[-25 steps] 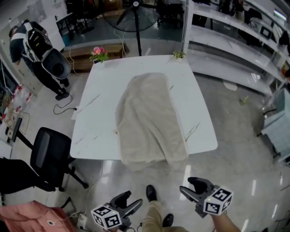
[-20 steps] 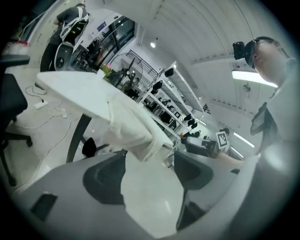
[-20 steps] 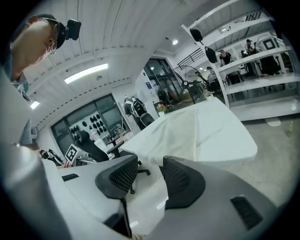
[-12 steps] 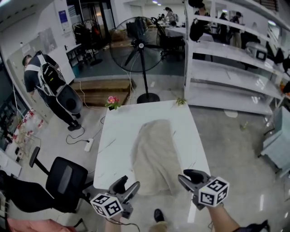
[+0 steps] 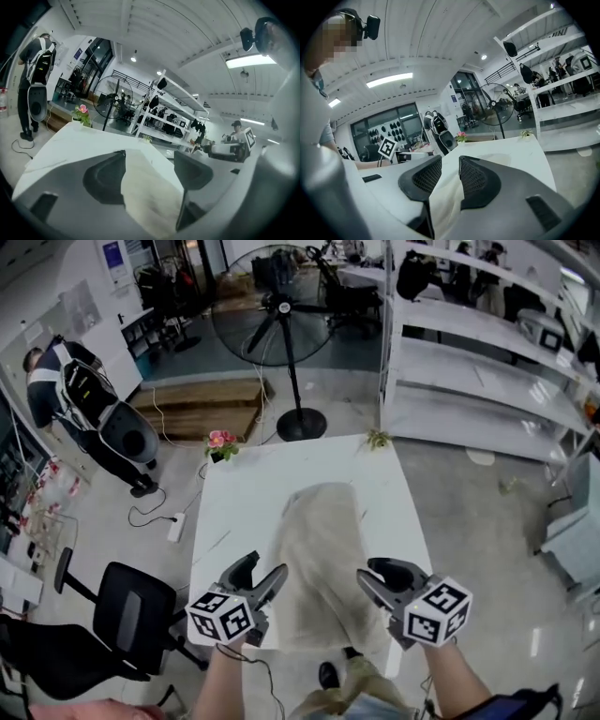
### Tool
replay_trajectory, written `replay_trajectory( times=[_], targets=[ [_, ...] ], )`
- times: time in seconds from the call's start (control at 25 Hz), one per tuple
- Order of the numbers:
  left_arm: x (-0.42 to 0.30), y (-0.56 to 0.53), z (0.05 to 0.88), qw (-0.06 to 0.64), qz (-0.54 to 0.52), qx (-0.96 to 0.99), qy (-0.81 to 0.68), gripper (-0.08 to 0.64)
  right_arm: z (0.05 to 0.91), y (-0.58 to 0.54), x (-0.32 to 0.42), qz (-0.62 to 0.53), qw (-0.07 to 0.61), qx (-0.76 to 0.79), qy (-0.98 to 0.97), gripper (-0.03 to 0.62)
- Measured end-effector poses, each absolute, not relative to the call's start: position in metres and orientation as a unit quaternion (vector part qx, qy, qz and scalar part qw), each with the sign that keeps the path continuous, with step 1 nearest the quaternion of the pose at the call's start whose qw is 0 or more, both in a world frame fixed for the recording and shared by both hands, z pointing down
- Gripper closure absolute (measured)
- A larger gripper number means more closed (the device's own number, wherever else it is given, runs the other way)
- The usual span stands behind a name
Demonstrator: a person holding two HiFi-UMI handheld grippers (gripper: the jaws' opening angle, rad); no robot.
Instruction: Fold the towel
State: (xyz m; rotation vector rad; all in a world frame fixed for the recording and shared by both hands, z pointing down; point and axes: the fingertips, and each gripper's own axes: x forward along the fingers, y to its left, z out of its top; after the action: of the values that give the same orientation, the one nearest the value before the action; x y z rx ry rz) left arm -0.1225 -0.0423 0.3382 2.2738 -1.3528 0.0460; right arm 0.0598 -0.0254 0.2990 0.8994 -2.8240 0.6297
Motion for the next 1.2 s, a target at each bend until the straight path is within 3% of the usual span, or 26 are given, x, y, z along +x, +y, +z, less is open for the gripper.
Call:
replay_trajectory(
  times=[0.4, 0.44, 0.52, 0.56, 0.84, 1.2],
  targets=[
    [-0.149, -0.091, 0.490, 0.342, 0.148, 0.735, -0.567, 0.235, 0.375, -0.111, 0.038, 0.264, 0.097, 0.245, -0.928, 0.465],
    [-0.151, -0.092, 0.496, 0.343, 0.166, 0.725, -0.574, 0.285, 0.379, -0.117, 0.037, 0.268, 0.098, 0.243, -0.927, 0.466],
    [-0.151, -0.093, 0.501, 0.340, 0.188, 0.712, -0.585, 0.483, 0.385, -0.127, 0.037, 0.275, 0.100, 0.240, -0.926, 0.466],
    [-0.147, -0.093, 0.500, 0.339, 0.190, 0.712, -0.584, 0.531, 0.387, -0.131, 0.037, 0.277, 0.102, 0.239, -0.925, 0.466],
    [-0.068, -0.096, 0.464, 0.319, 0.180, 0.768, -0.526, 0.531, 0.382, -0.146, 0.034, 0.278, 0.103, 0.236, -0.925, 0.468],
    [0.018, -0.103, 0.491, 0.334, 0.229, 0.787, -0.466, 0.531, 0.392, -0.153, 0.048, 0.275, 0.118, 0.248, -0.921, 0.470]
  ],
)
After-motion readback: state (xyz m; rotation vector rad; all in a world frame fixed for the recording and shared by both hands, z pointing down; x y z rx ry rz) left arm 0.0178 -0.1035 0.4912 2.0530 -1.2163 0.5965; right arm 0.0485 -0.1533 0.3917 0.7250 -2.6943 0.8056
